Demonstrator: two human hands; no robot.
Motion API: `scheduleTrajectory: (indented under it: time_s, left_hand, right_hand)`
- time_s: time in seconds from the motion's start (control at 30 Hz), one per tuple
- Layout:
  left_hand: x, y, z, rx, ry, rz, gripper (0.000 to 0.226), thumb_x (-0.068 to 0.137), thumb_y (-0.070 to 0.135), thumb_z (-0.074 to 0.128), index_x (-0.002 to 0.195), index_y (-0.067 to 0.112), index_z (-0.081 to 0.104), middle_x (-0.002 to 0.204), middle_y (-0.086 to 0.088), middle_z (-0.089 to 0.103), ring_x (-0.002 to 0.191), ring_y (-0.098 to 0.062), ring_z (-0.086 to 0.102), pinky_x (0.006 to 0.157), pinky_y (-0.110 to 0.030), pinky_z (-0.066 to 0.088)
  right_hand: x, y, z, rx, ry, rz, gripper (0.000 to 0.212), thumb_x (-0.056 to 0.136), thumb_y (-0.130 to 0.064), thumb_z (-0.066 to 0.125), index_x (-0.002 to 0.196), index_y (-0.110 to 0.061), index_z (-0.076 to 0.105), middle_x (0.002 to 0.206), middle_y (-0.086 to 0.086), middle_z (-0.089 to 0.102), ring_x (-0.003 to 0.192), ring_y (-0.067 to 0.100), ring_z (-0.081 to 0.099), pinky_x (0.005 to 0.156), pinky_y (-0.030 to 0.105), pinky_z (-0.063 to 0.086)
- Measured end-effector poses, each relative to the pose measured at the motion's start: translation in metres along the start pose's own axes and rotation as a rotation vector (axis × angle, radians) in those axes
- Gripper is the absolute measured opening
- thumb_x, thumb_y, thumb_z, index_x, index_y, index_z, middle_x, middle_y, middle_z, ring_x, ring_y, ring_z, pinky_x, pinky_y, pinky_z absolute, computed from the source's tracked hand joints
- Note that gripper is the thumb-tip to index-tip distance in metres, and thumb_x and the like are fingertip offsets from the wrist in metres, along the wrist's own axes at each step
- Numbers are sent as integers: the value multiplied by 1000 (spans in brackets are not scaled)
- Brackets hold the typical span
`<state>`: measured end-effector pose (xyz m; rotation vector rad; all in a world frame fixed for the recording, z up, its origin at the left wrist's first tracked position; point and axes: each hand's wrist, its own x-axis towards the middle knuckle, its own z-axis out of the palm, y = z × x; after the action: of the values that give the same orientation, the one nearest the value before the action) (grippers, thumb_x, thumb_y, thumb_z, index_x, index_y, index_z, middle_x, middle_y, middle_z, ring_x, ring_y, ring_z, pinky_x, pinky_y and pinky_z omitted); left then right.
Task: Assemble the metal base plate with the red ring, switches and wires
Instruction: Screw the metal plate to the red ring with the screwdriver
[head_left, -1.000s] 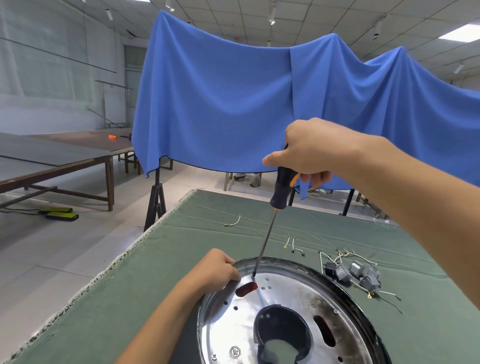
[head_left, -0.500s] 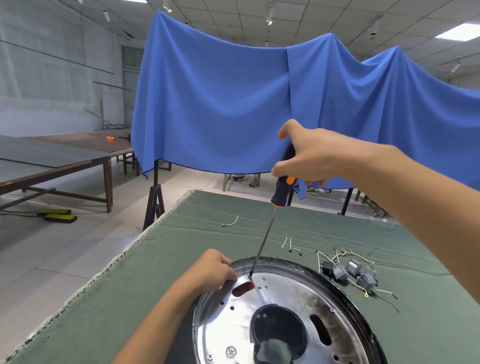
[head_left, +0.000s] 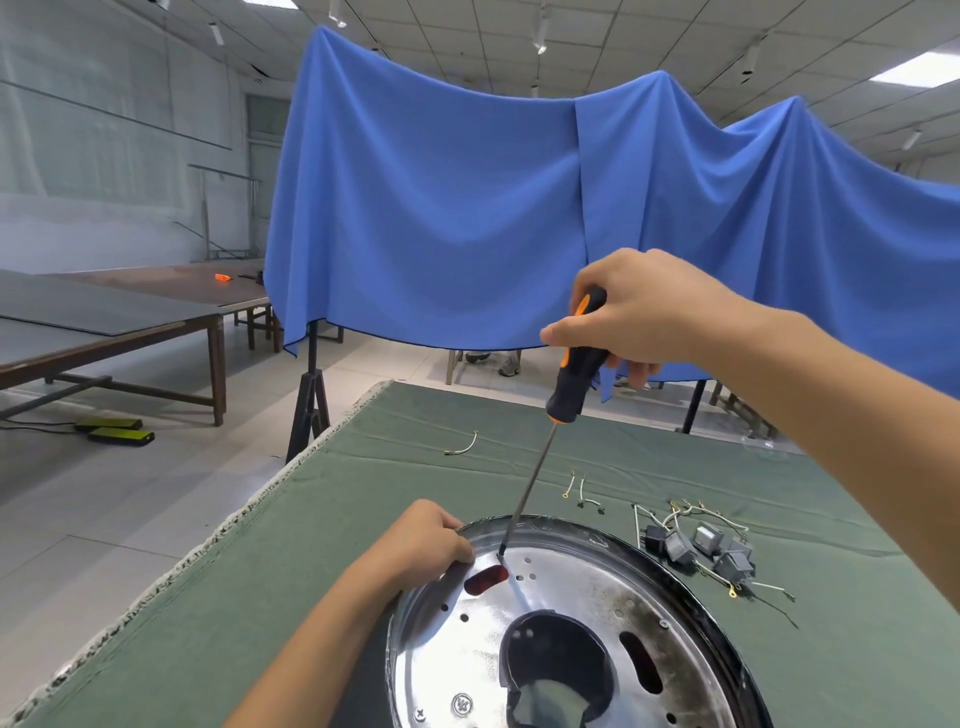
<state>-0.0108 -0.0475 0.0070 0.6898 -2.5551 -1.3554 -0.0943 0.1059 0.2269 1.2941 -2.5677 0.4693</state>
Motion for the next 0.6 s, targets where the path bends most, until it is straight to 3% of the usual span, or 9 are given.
scheduleTrajectory:
  time_s: [0.07, 0.2, 0.27, 0.33, 0.4, 0.5, 0.6]
  left_hand:
    - [0, 0, 0, 1, -2, 0, 21, 79, 7, 62, 61, 8, 51, 53, -3, 36, 48, -14, 29, 45, -23, 23]
    - [0, -1, 0, -6, -2, 2, 24, 79, 7, 62, 59, 9, 49, 52, -2, 35, 49, -15, 29, 47, -24, 23]
    - [-1, 0, 0, -12, -3, 3, 23, 79, 6, 62, 60, 9, 48, 54, -4, 34, 51, -16, 29, 49, -25, 22]
    - [-1, 1, 0, -13, -7, 1, 22, 79, 6, 62, 62, 8, 49, 56, -5, 35, 52, -17, 29, 49, -25, 23]
    - [-1, 0, 0, -7, -6, 2, 21, 79, 6, 62, 62, 8, 49, 57, -6, 35, 52, -17, 30, 49, -25, 23]
    - [-1, 0, 0, -15, -7, 5, 20, 78, 5, 61, 62, 8, 50, 58, -7, 36, 50, -16, 30, 47, -24, 24]
    - [-1, 0, 0, -17, -7, 2, 20, 78, 5, 60, 62, 7, 49, 56, -6, 36, 49, -15, 30, 43, -22, 23]
  right_hand:
    - [1, -1, 0, -109, 31, 25, 35, 79, -51, 65, 76, -17, 57, 50, -4, 62, 37, 15, 62, 51, 28, 53]
    - [1, -7, 1, 83, -89, 40, 24, 82, -34, 61, 99, -19, 51, 84, 0, 70, 58, 17, 70, 54, 32, 59]
    - [2, -7, 0, 55, -71, 35, 18, 83, -29, 60, 93, -14, 56, 74, 2, 71, 49, 16, 68, 44, 25, 54]
    - [2, -9, -3, -80, -39, 46, 27, 83, -36, 61, 84, -10, 59, 56, 0, 67, 40, 16, 64, 41, 22, 47]
    - [0, -12, -2, -134, -37, 53, 30, 83, -41, 61, 88, -13, 55, 58, -2, 66, 40, 17, 64, 46, 25, 49]
    - [-1, -16, 4, -121, -46, -4, 26, 83, -34, 59, 99, -20, 44, 72, -1, 65, 50, 17, 65, 53, 30, 54]
    - [-1, -19, 1, -164, -22, 29, 27, 82, -40, 64, 84, -18, 50, 53, -5, 64, 34, 10, 58, 44, 23, 43]
